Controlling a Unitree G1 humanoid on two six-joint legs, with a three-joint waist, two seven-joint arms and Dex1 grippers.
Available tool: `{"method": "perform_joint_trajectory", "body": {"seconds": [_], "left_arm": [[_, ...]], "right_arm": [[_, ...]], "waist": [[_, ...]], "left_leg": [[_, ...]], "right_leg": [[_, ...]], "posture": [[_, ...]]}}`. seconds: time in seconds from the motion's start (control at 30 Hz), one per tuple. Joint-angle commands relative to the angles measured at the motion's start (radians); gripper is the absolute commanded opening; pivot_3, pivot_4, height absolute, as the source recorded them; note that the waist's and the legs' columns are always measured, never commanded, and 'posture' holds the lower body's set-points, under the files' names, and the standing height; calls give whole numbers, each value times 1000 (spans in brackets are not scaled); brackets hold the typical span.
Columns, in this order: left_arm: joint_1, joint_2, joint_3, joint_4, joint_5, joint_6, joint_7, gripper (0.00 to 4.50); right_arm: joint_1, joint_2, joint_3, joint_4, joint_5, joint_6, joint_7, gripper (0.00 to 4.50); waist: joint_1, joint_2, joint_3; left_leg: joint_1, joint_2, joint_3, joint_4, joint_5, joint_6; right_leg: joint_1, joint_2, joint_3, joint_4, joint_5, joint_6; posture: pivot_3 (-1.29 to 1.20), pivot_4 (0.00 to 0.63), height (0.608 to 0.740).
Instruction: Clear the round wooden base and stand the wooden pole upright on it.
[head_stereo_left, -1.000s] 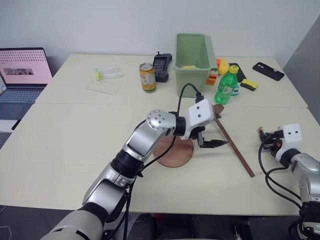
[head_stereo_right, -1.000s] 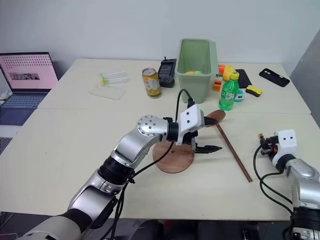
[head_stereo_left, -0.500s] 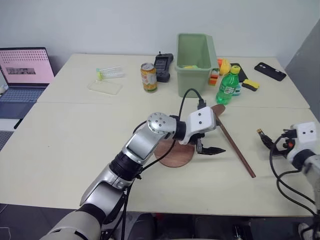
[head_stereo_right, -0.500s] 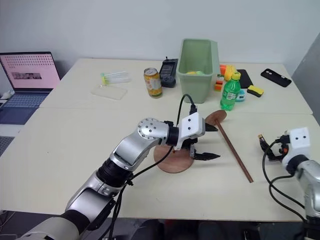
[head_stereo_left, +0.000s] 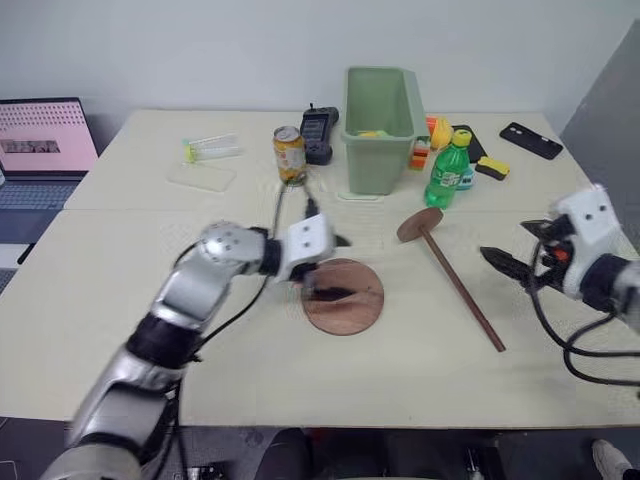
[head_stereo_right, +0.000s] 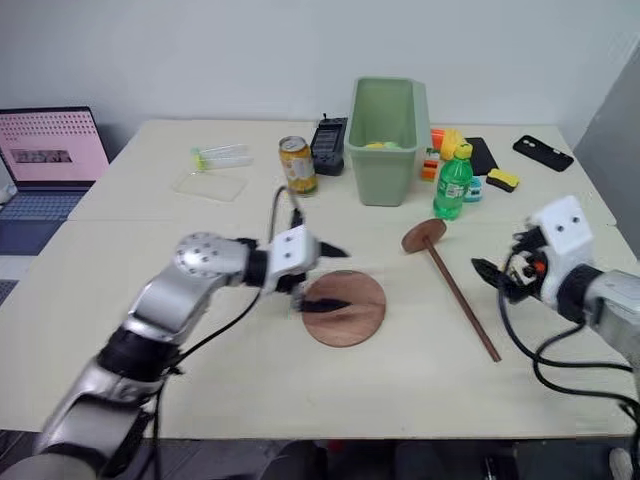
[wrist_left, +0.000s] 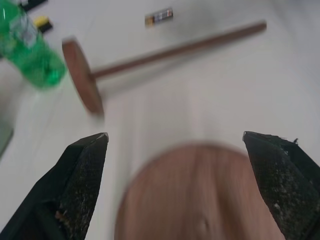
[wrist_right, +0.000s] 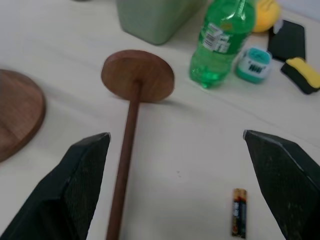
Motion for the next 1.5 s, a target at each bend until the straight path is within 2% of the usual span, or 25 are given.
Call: {"method": "perform_joint_trajectory", "body": {"seconds": [0.03,0.17,0.27,0.4,0.77,0.8,0.87,1.0,1.1,1.13,1.37,1.5], "left_arm": [[23,25,52,-52,-9,-38,3,4500],[67,17,52,-73,7,-61,38,4500],[91,2,41,-97,16,-68,57,4500],[104,-18,31,-120,32,-67,84,4500],[115,-75,10,-160,52,-48,136,4500],[115,-77,7,-161,55,-49,138,4500],[113,-86,2,-166,59,-49,143,4500],[113,-105,-2,-179,54,-41,150,4500],[113,-117,6,-191,34,-28,153,4500],[111,-120,9,-195,27,-22,151,4500],[108,-118,18,-201,17,-17,144,4500],[99,-128,38,-186,-9,-35,137,4500]], "right_arm": [[-113,42,106,4,17,152,-63,4470],[-251,118,246,143,-30,249,-117,4470],[-324,125,330,274,-76,237,-115,4470],[-404,93,422,420,-122,200,-67,4470],[-631,87,600,766,-165,197,127,4470],[-648,90,618,793,-173,192,141,4184],[-681,100,644,863,-193,185,157,3976],[-722,117,671,954,-218,167,198,3099],[-739,124,680,987,-231,166,222,2347],[-743,126,682,995,-235,165,229,1888],[-749,138,667,1000,-246,192,243,265],[-761,151,632,999,-251,216,230,212]], "waist": [[13,-1,1],[31,-1,1],[31,-1,1],[28,-1,0],[6,-1,1],[6,-1,1],[6,-1,1],[7,-1,1],[6,-1,1],[6,-1,1],[6,-1,1],[6,-1,1]], "left_leg": [[-1,0,-1,0,0,0],[-4,-3,-1,2,0,0],[-5,-4,0,2,0,0],[-8,-4,0,2,0,0],[-8,-4,0,2,0,0],[-8,-2,0,2,0,0],[-8,-2,0,2,0,0],[-8,-2,0,2,0,0],[-8,-2,0,2,0,0],[-8,-2,0,2,0,0],[-8,-2,0,2,0,0],[-8,-2,0,2,0,0]], "right_leg": [[0,0,0,0,0,0],[0,-2,-3,-2,0,0],[-2,-3,-3,-2,0,1],[-5,-3,-3,-1,0,1],[-6,-2,-3,0,0,1],[-6,-2,-3,0,0,1],[-6,-2,-3,0,0,1],[-6,-2,-3,0,0,1],[-6,-2,-3,0,0,1],[-6,-2,-3,0,0,1],[-6,-2,-3,0,0,1],[-6,-2,-3,0,0,1]], "posture": [[0,150,740],[0,150,740],[0,150,740],[0,150,740],[0,150,740],[0,150,740],[0,150,740],[0,150,740],[0,150,740],[0,150,740],[0,150,740],[0,150,740]]}}
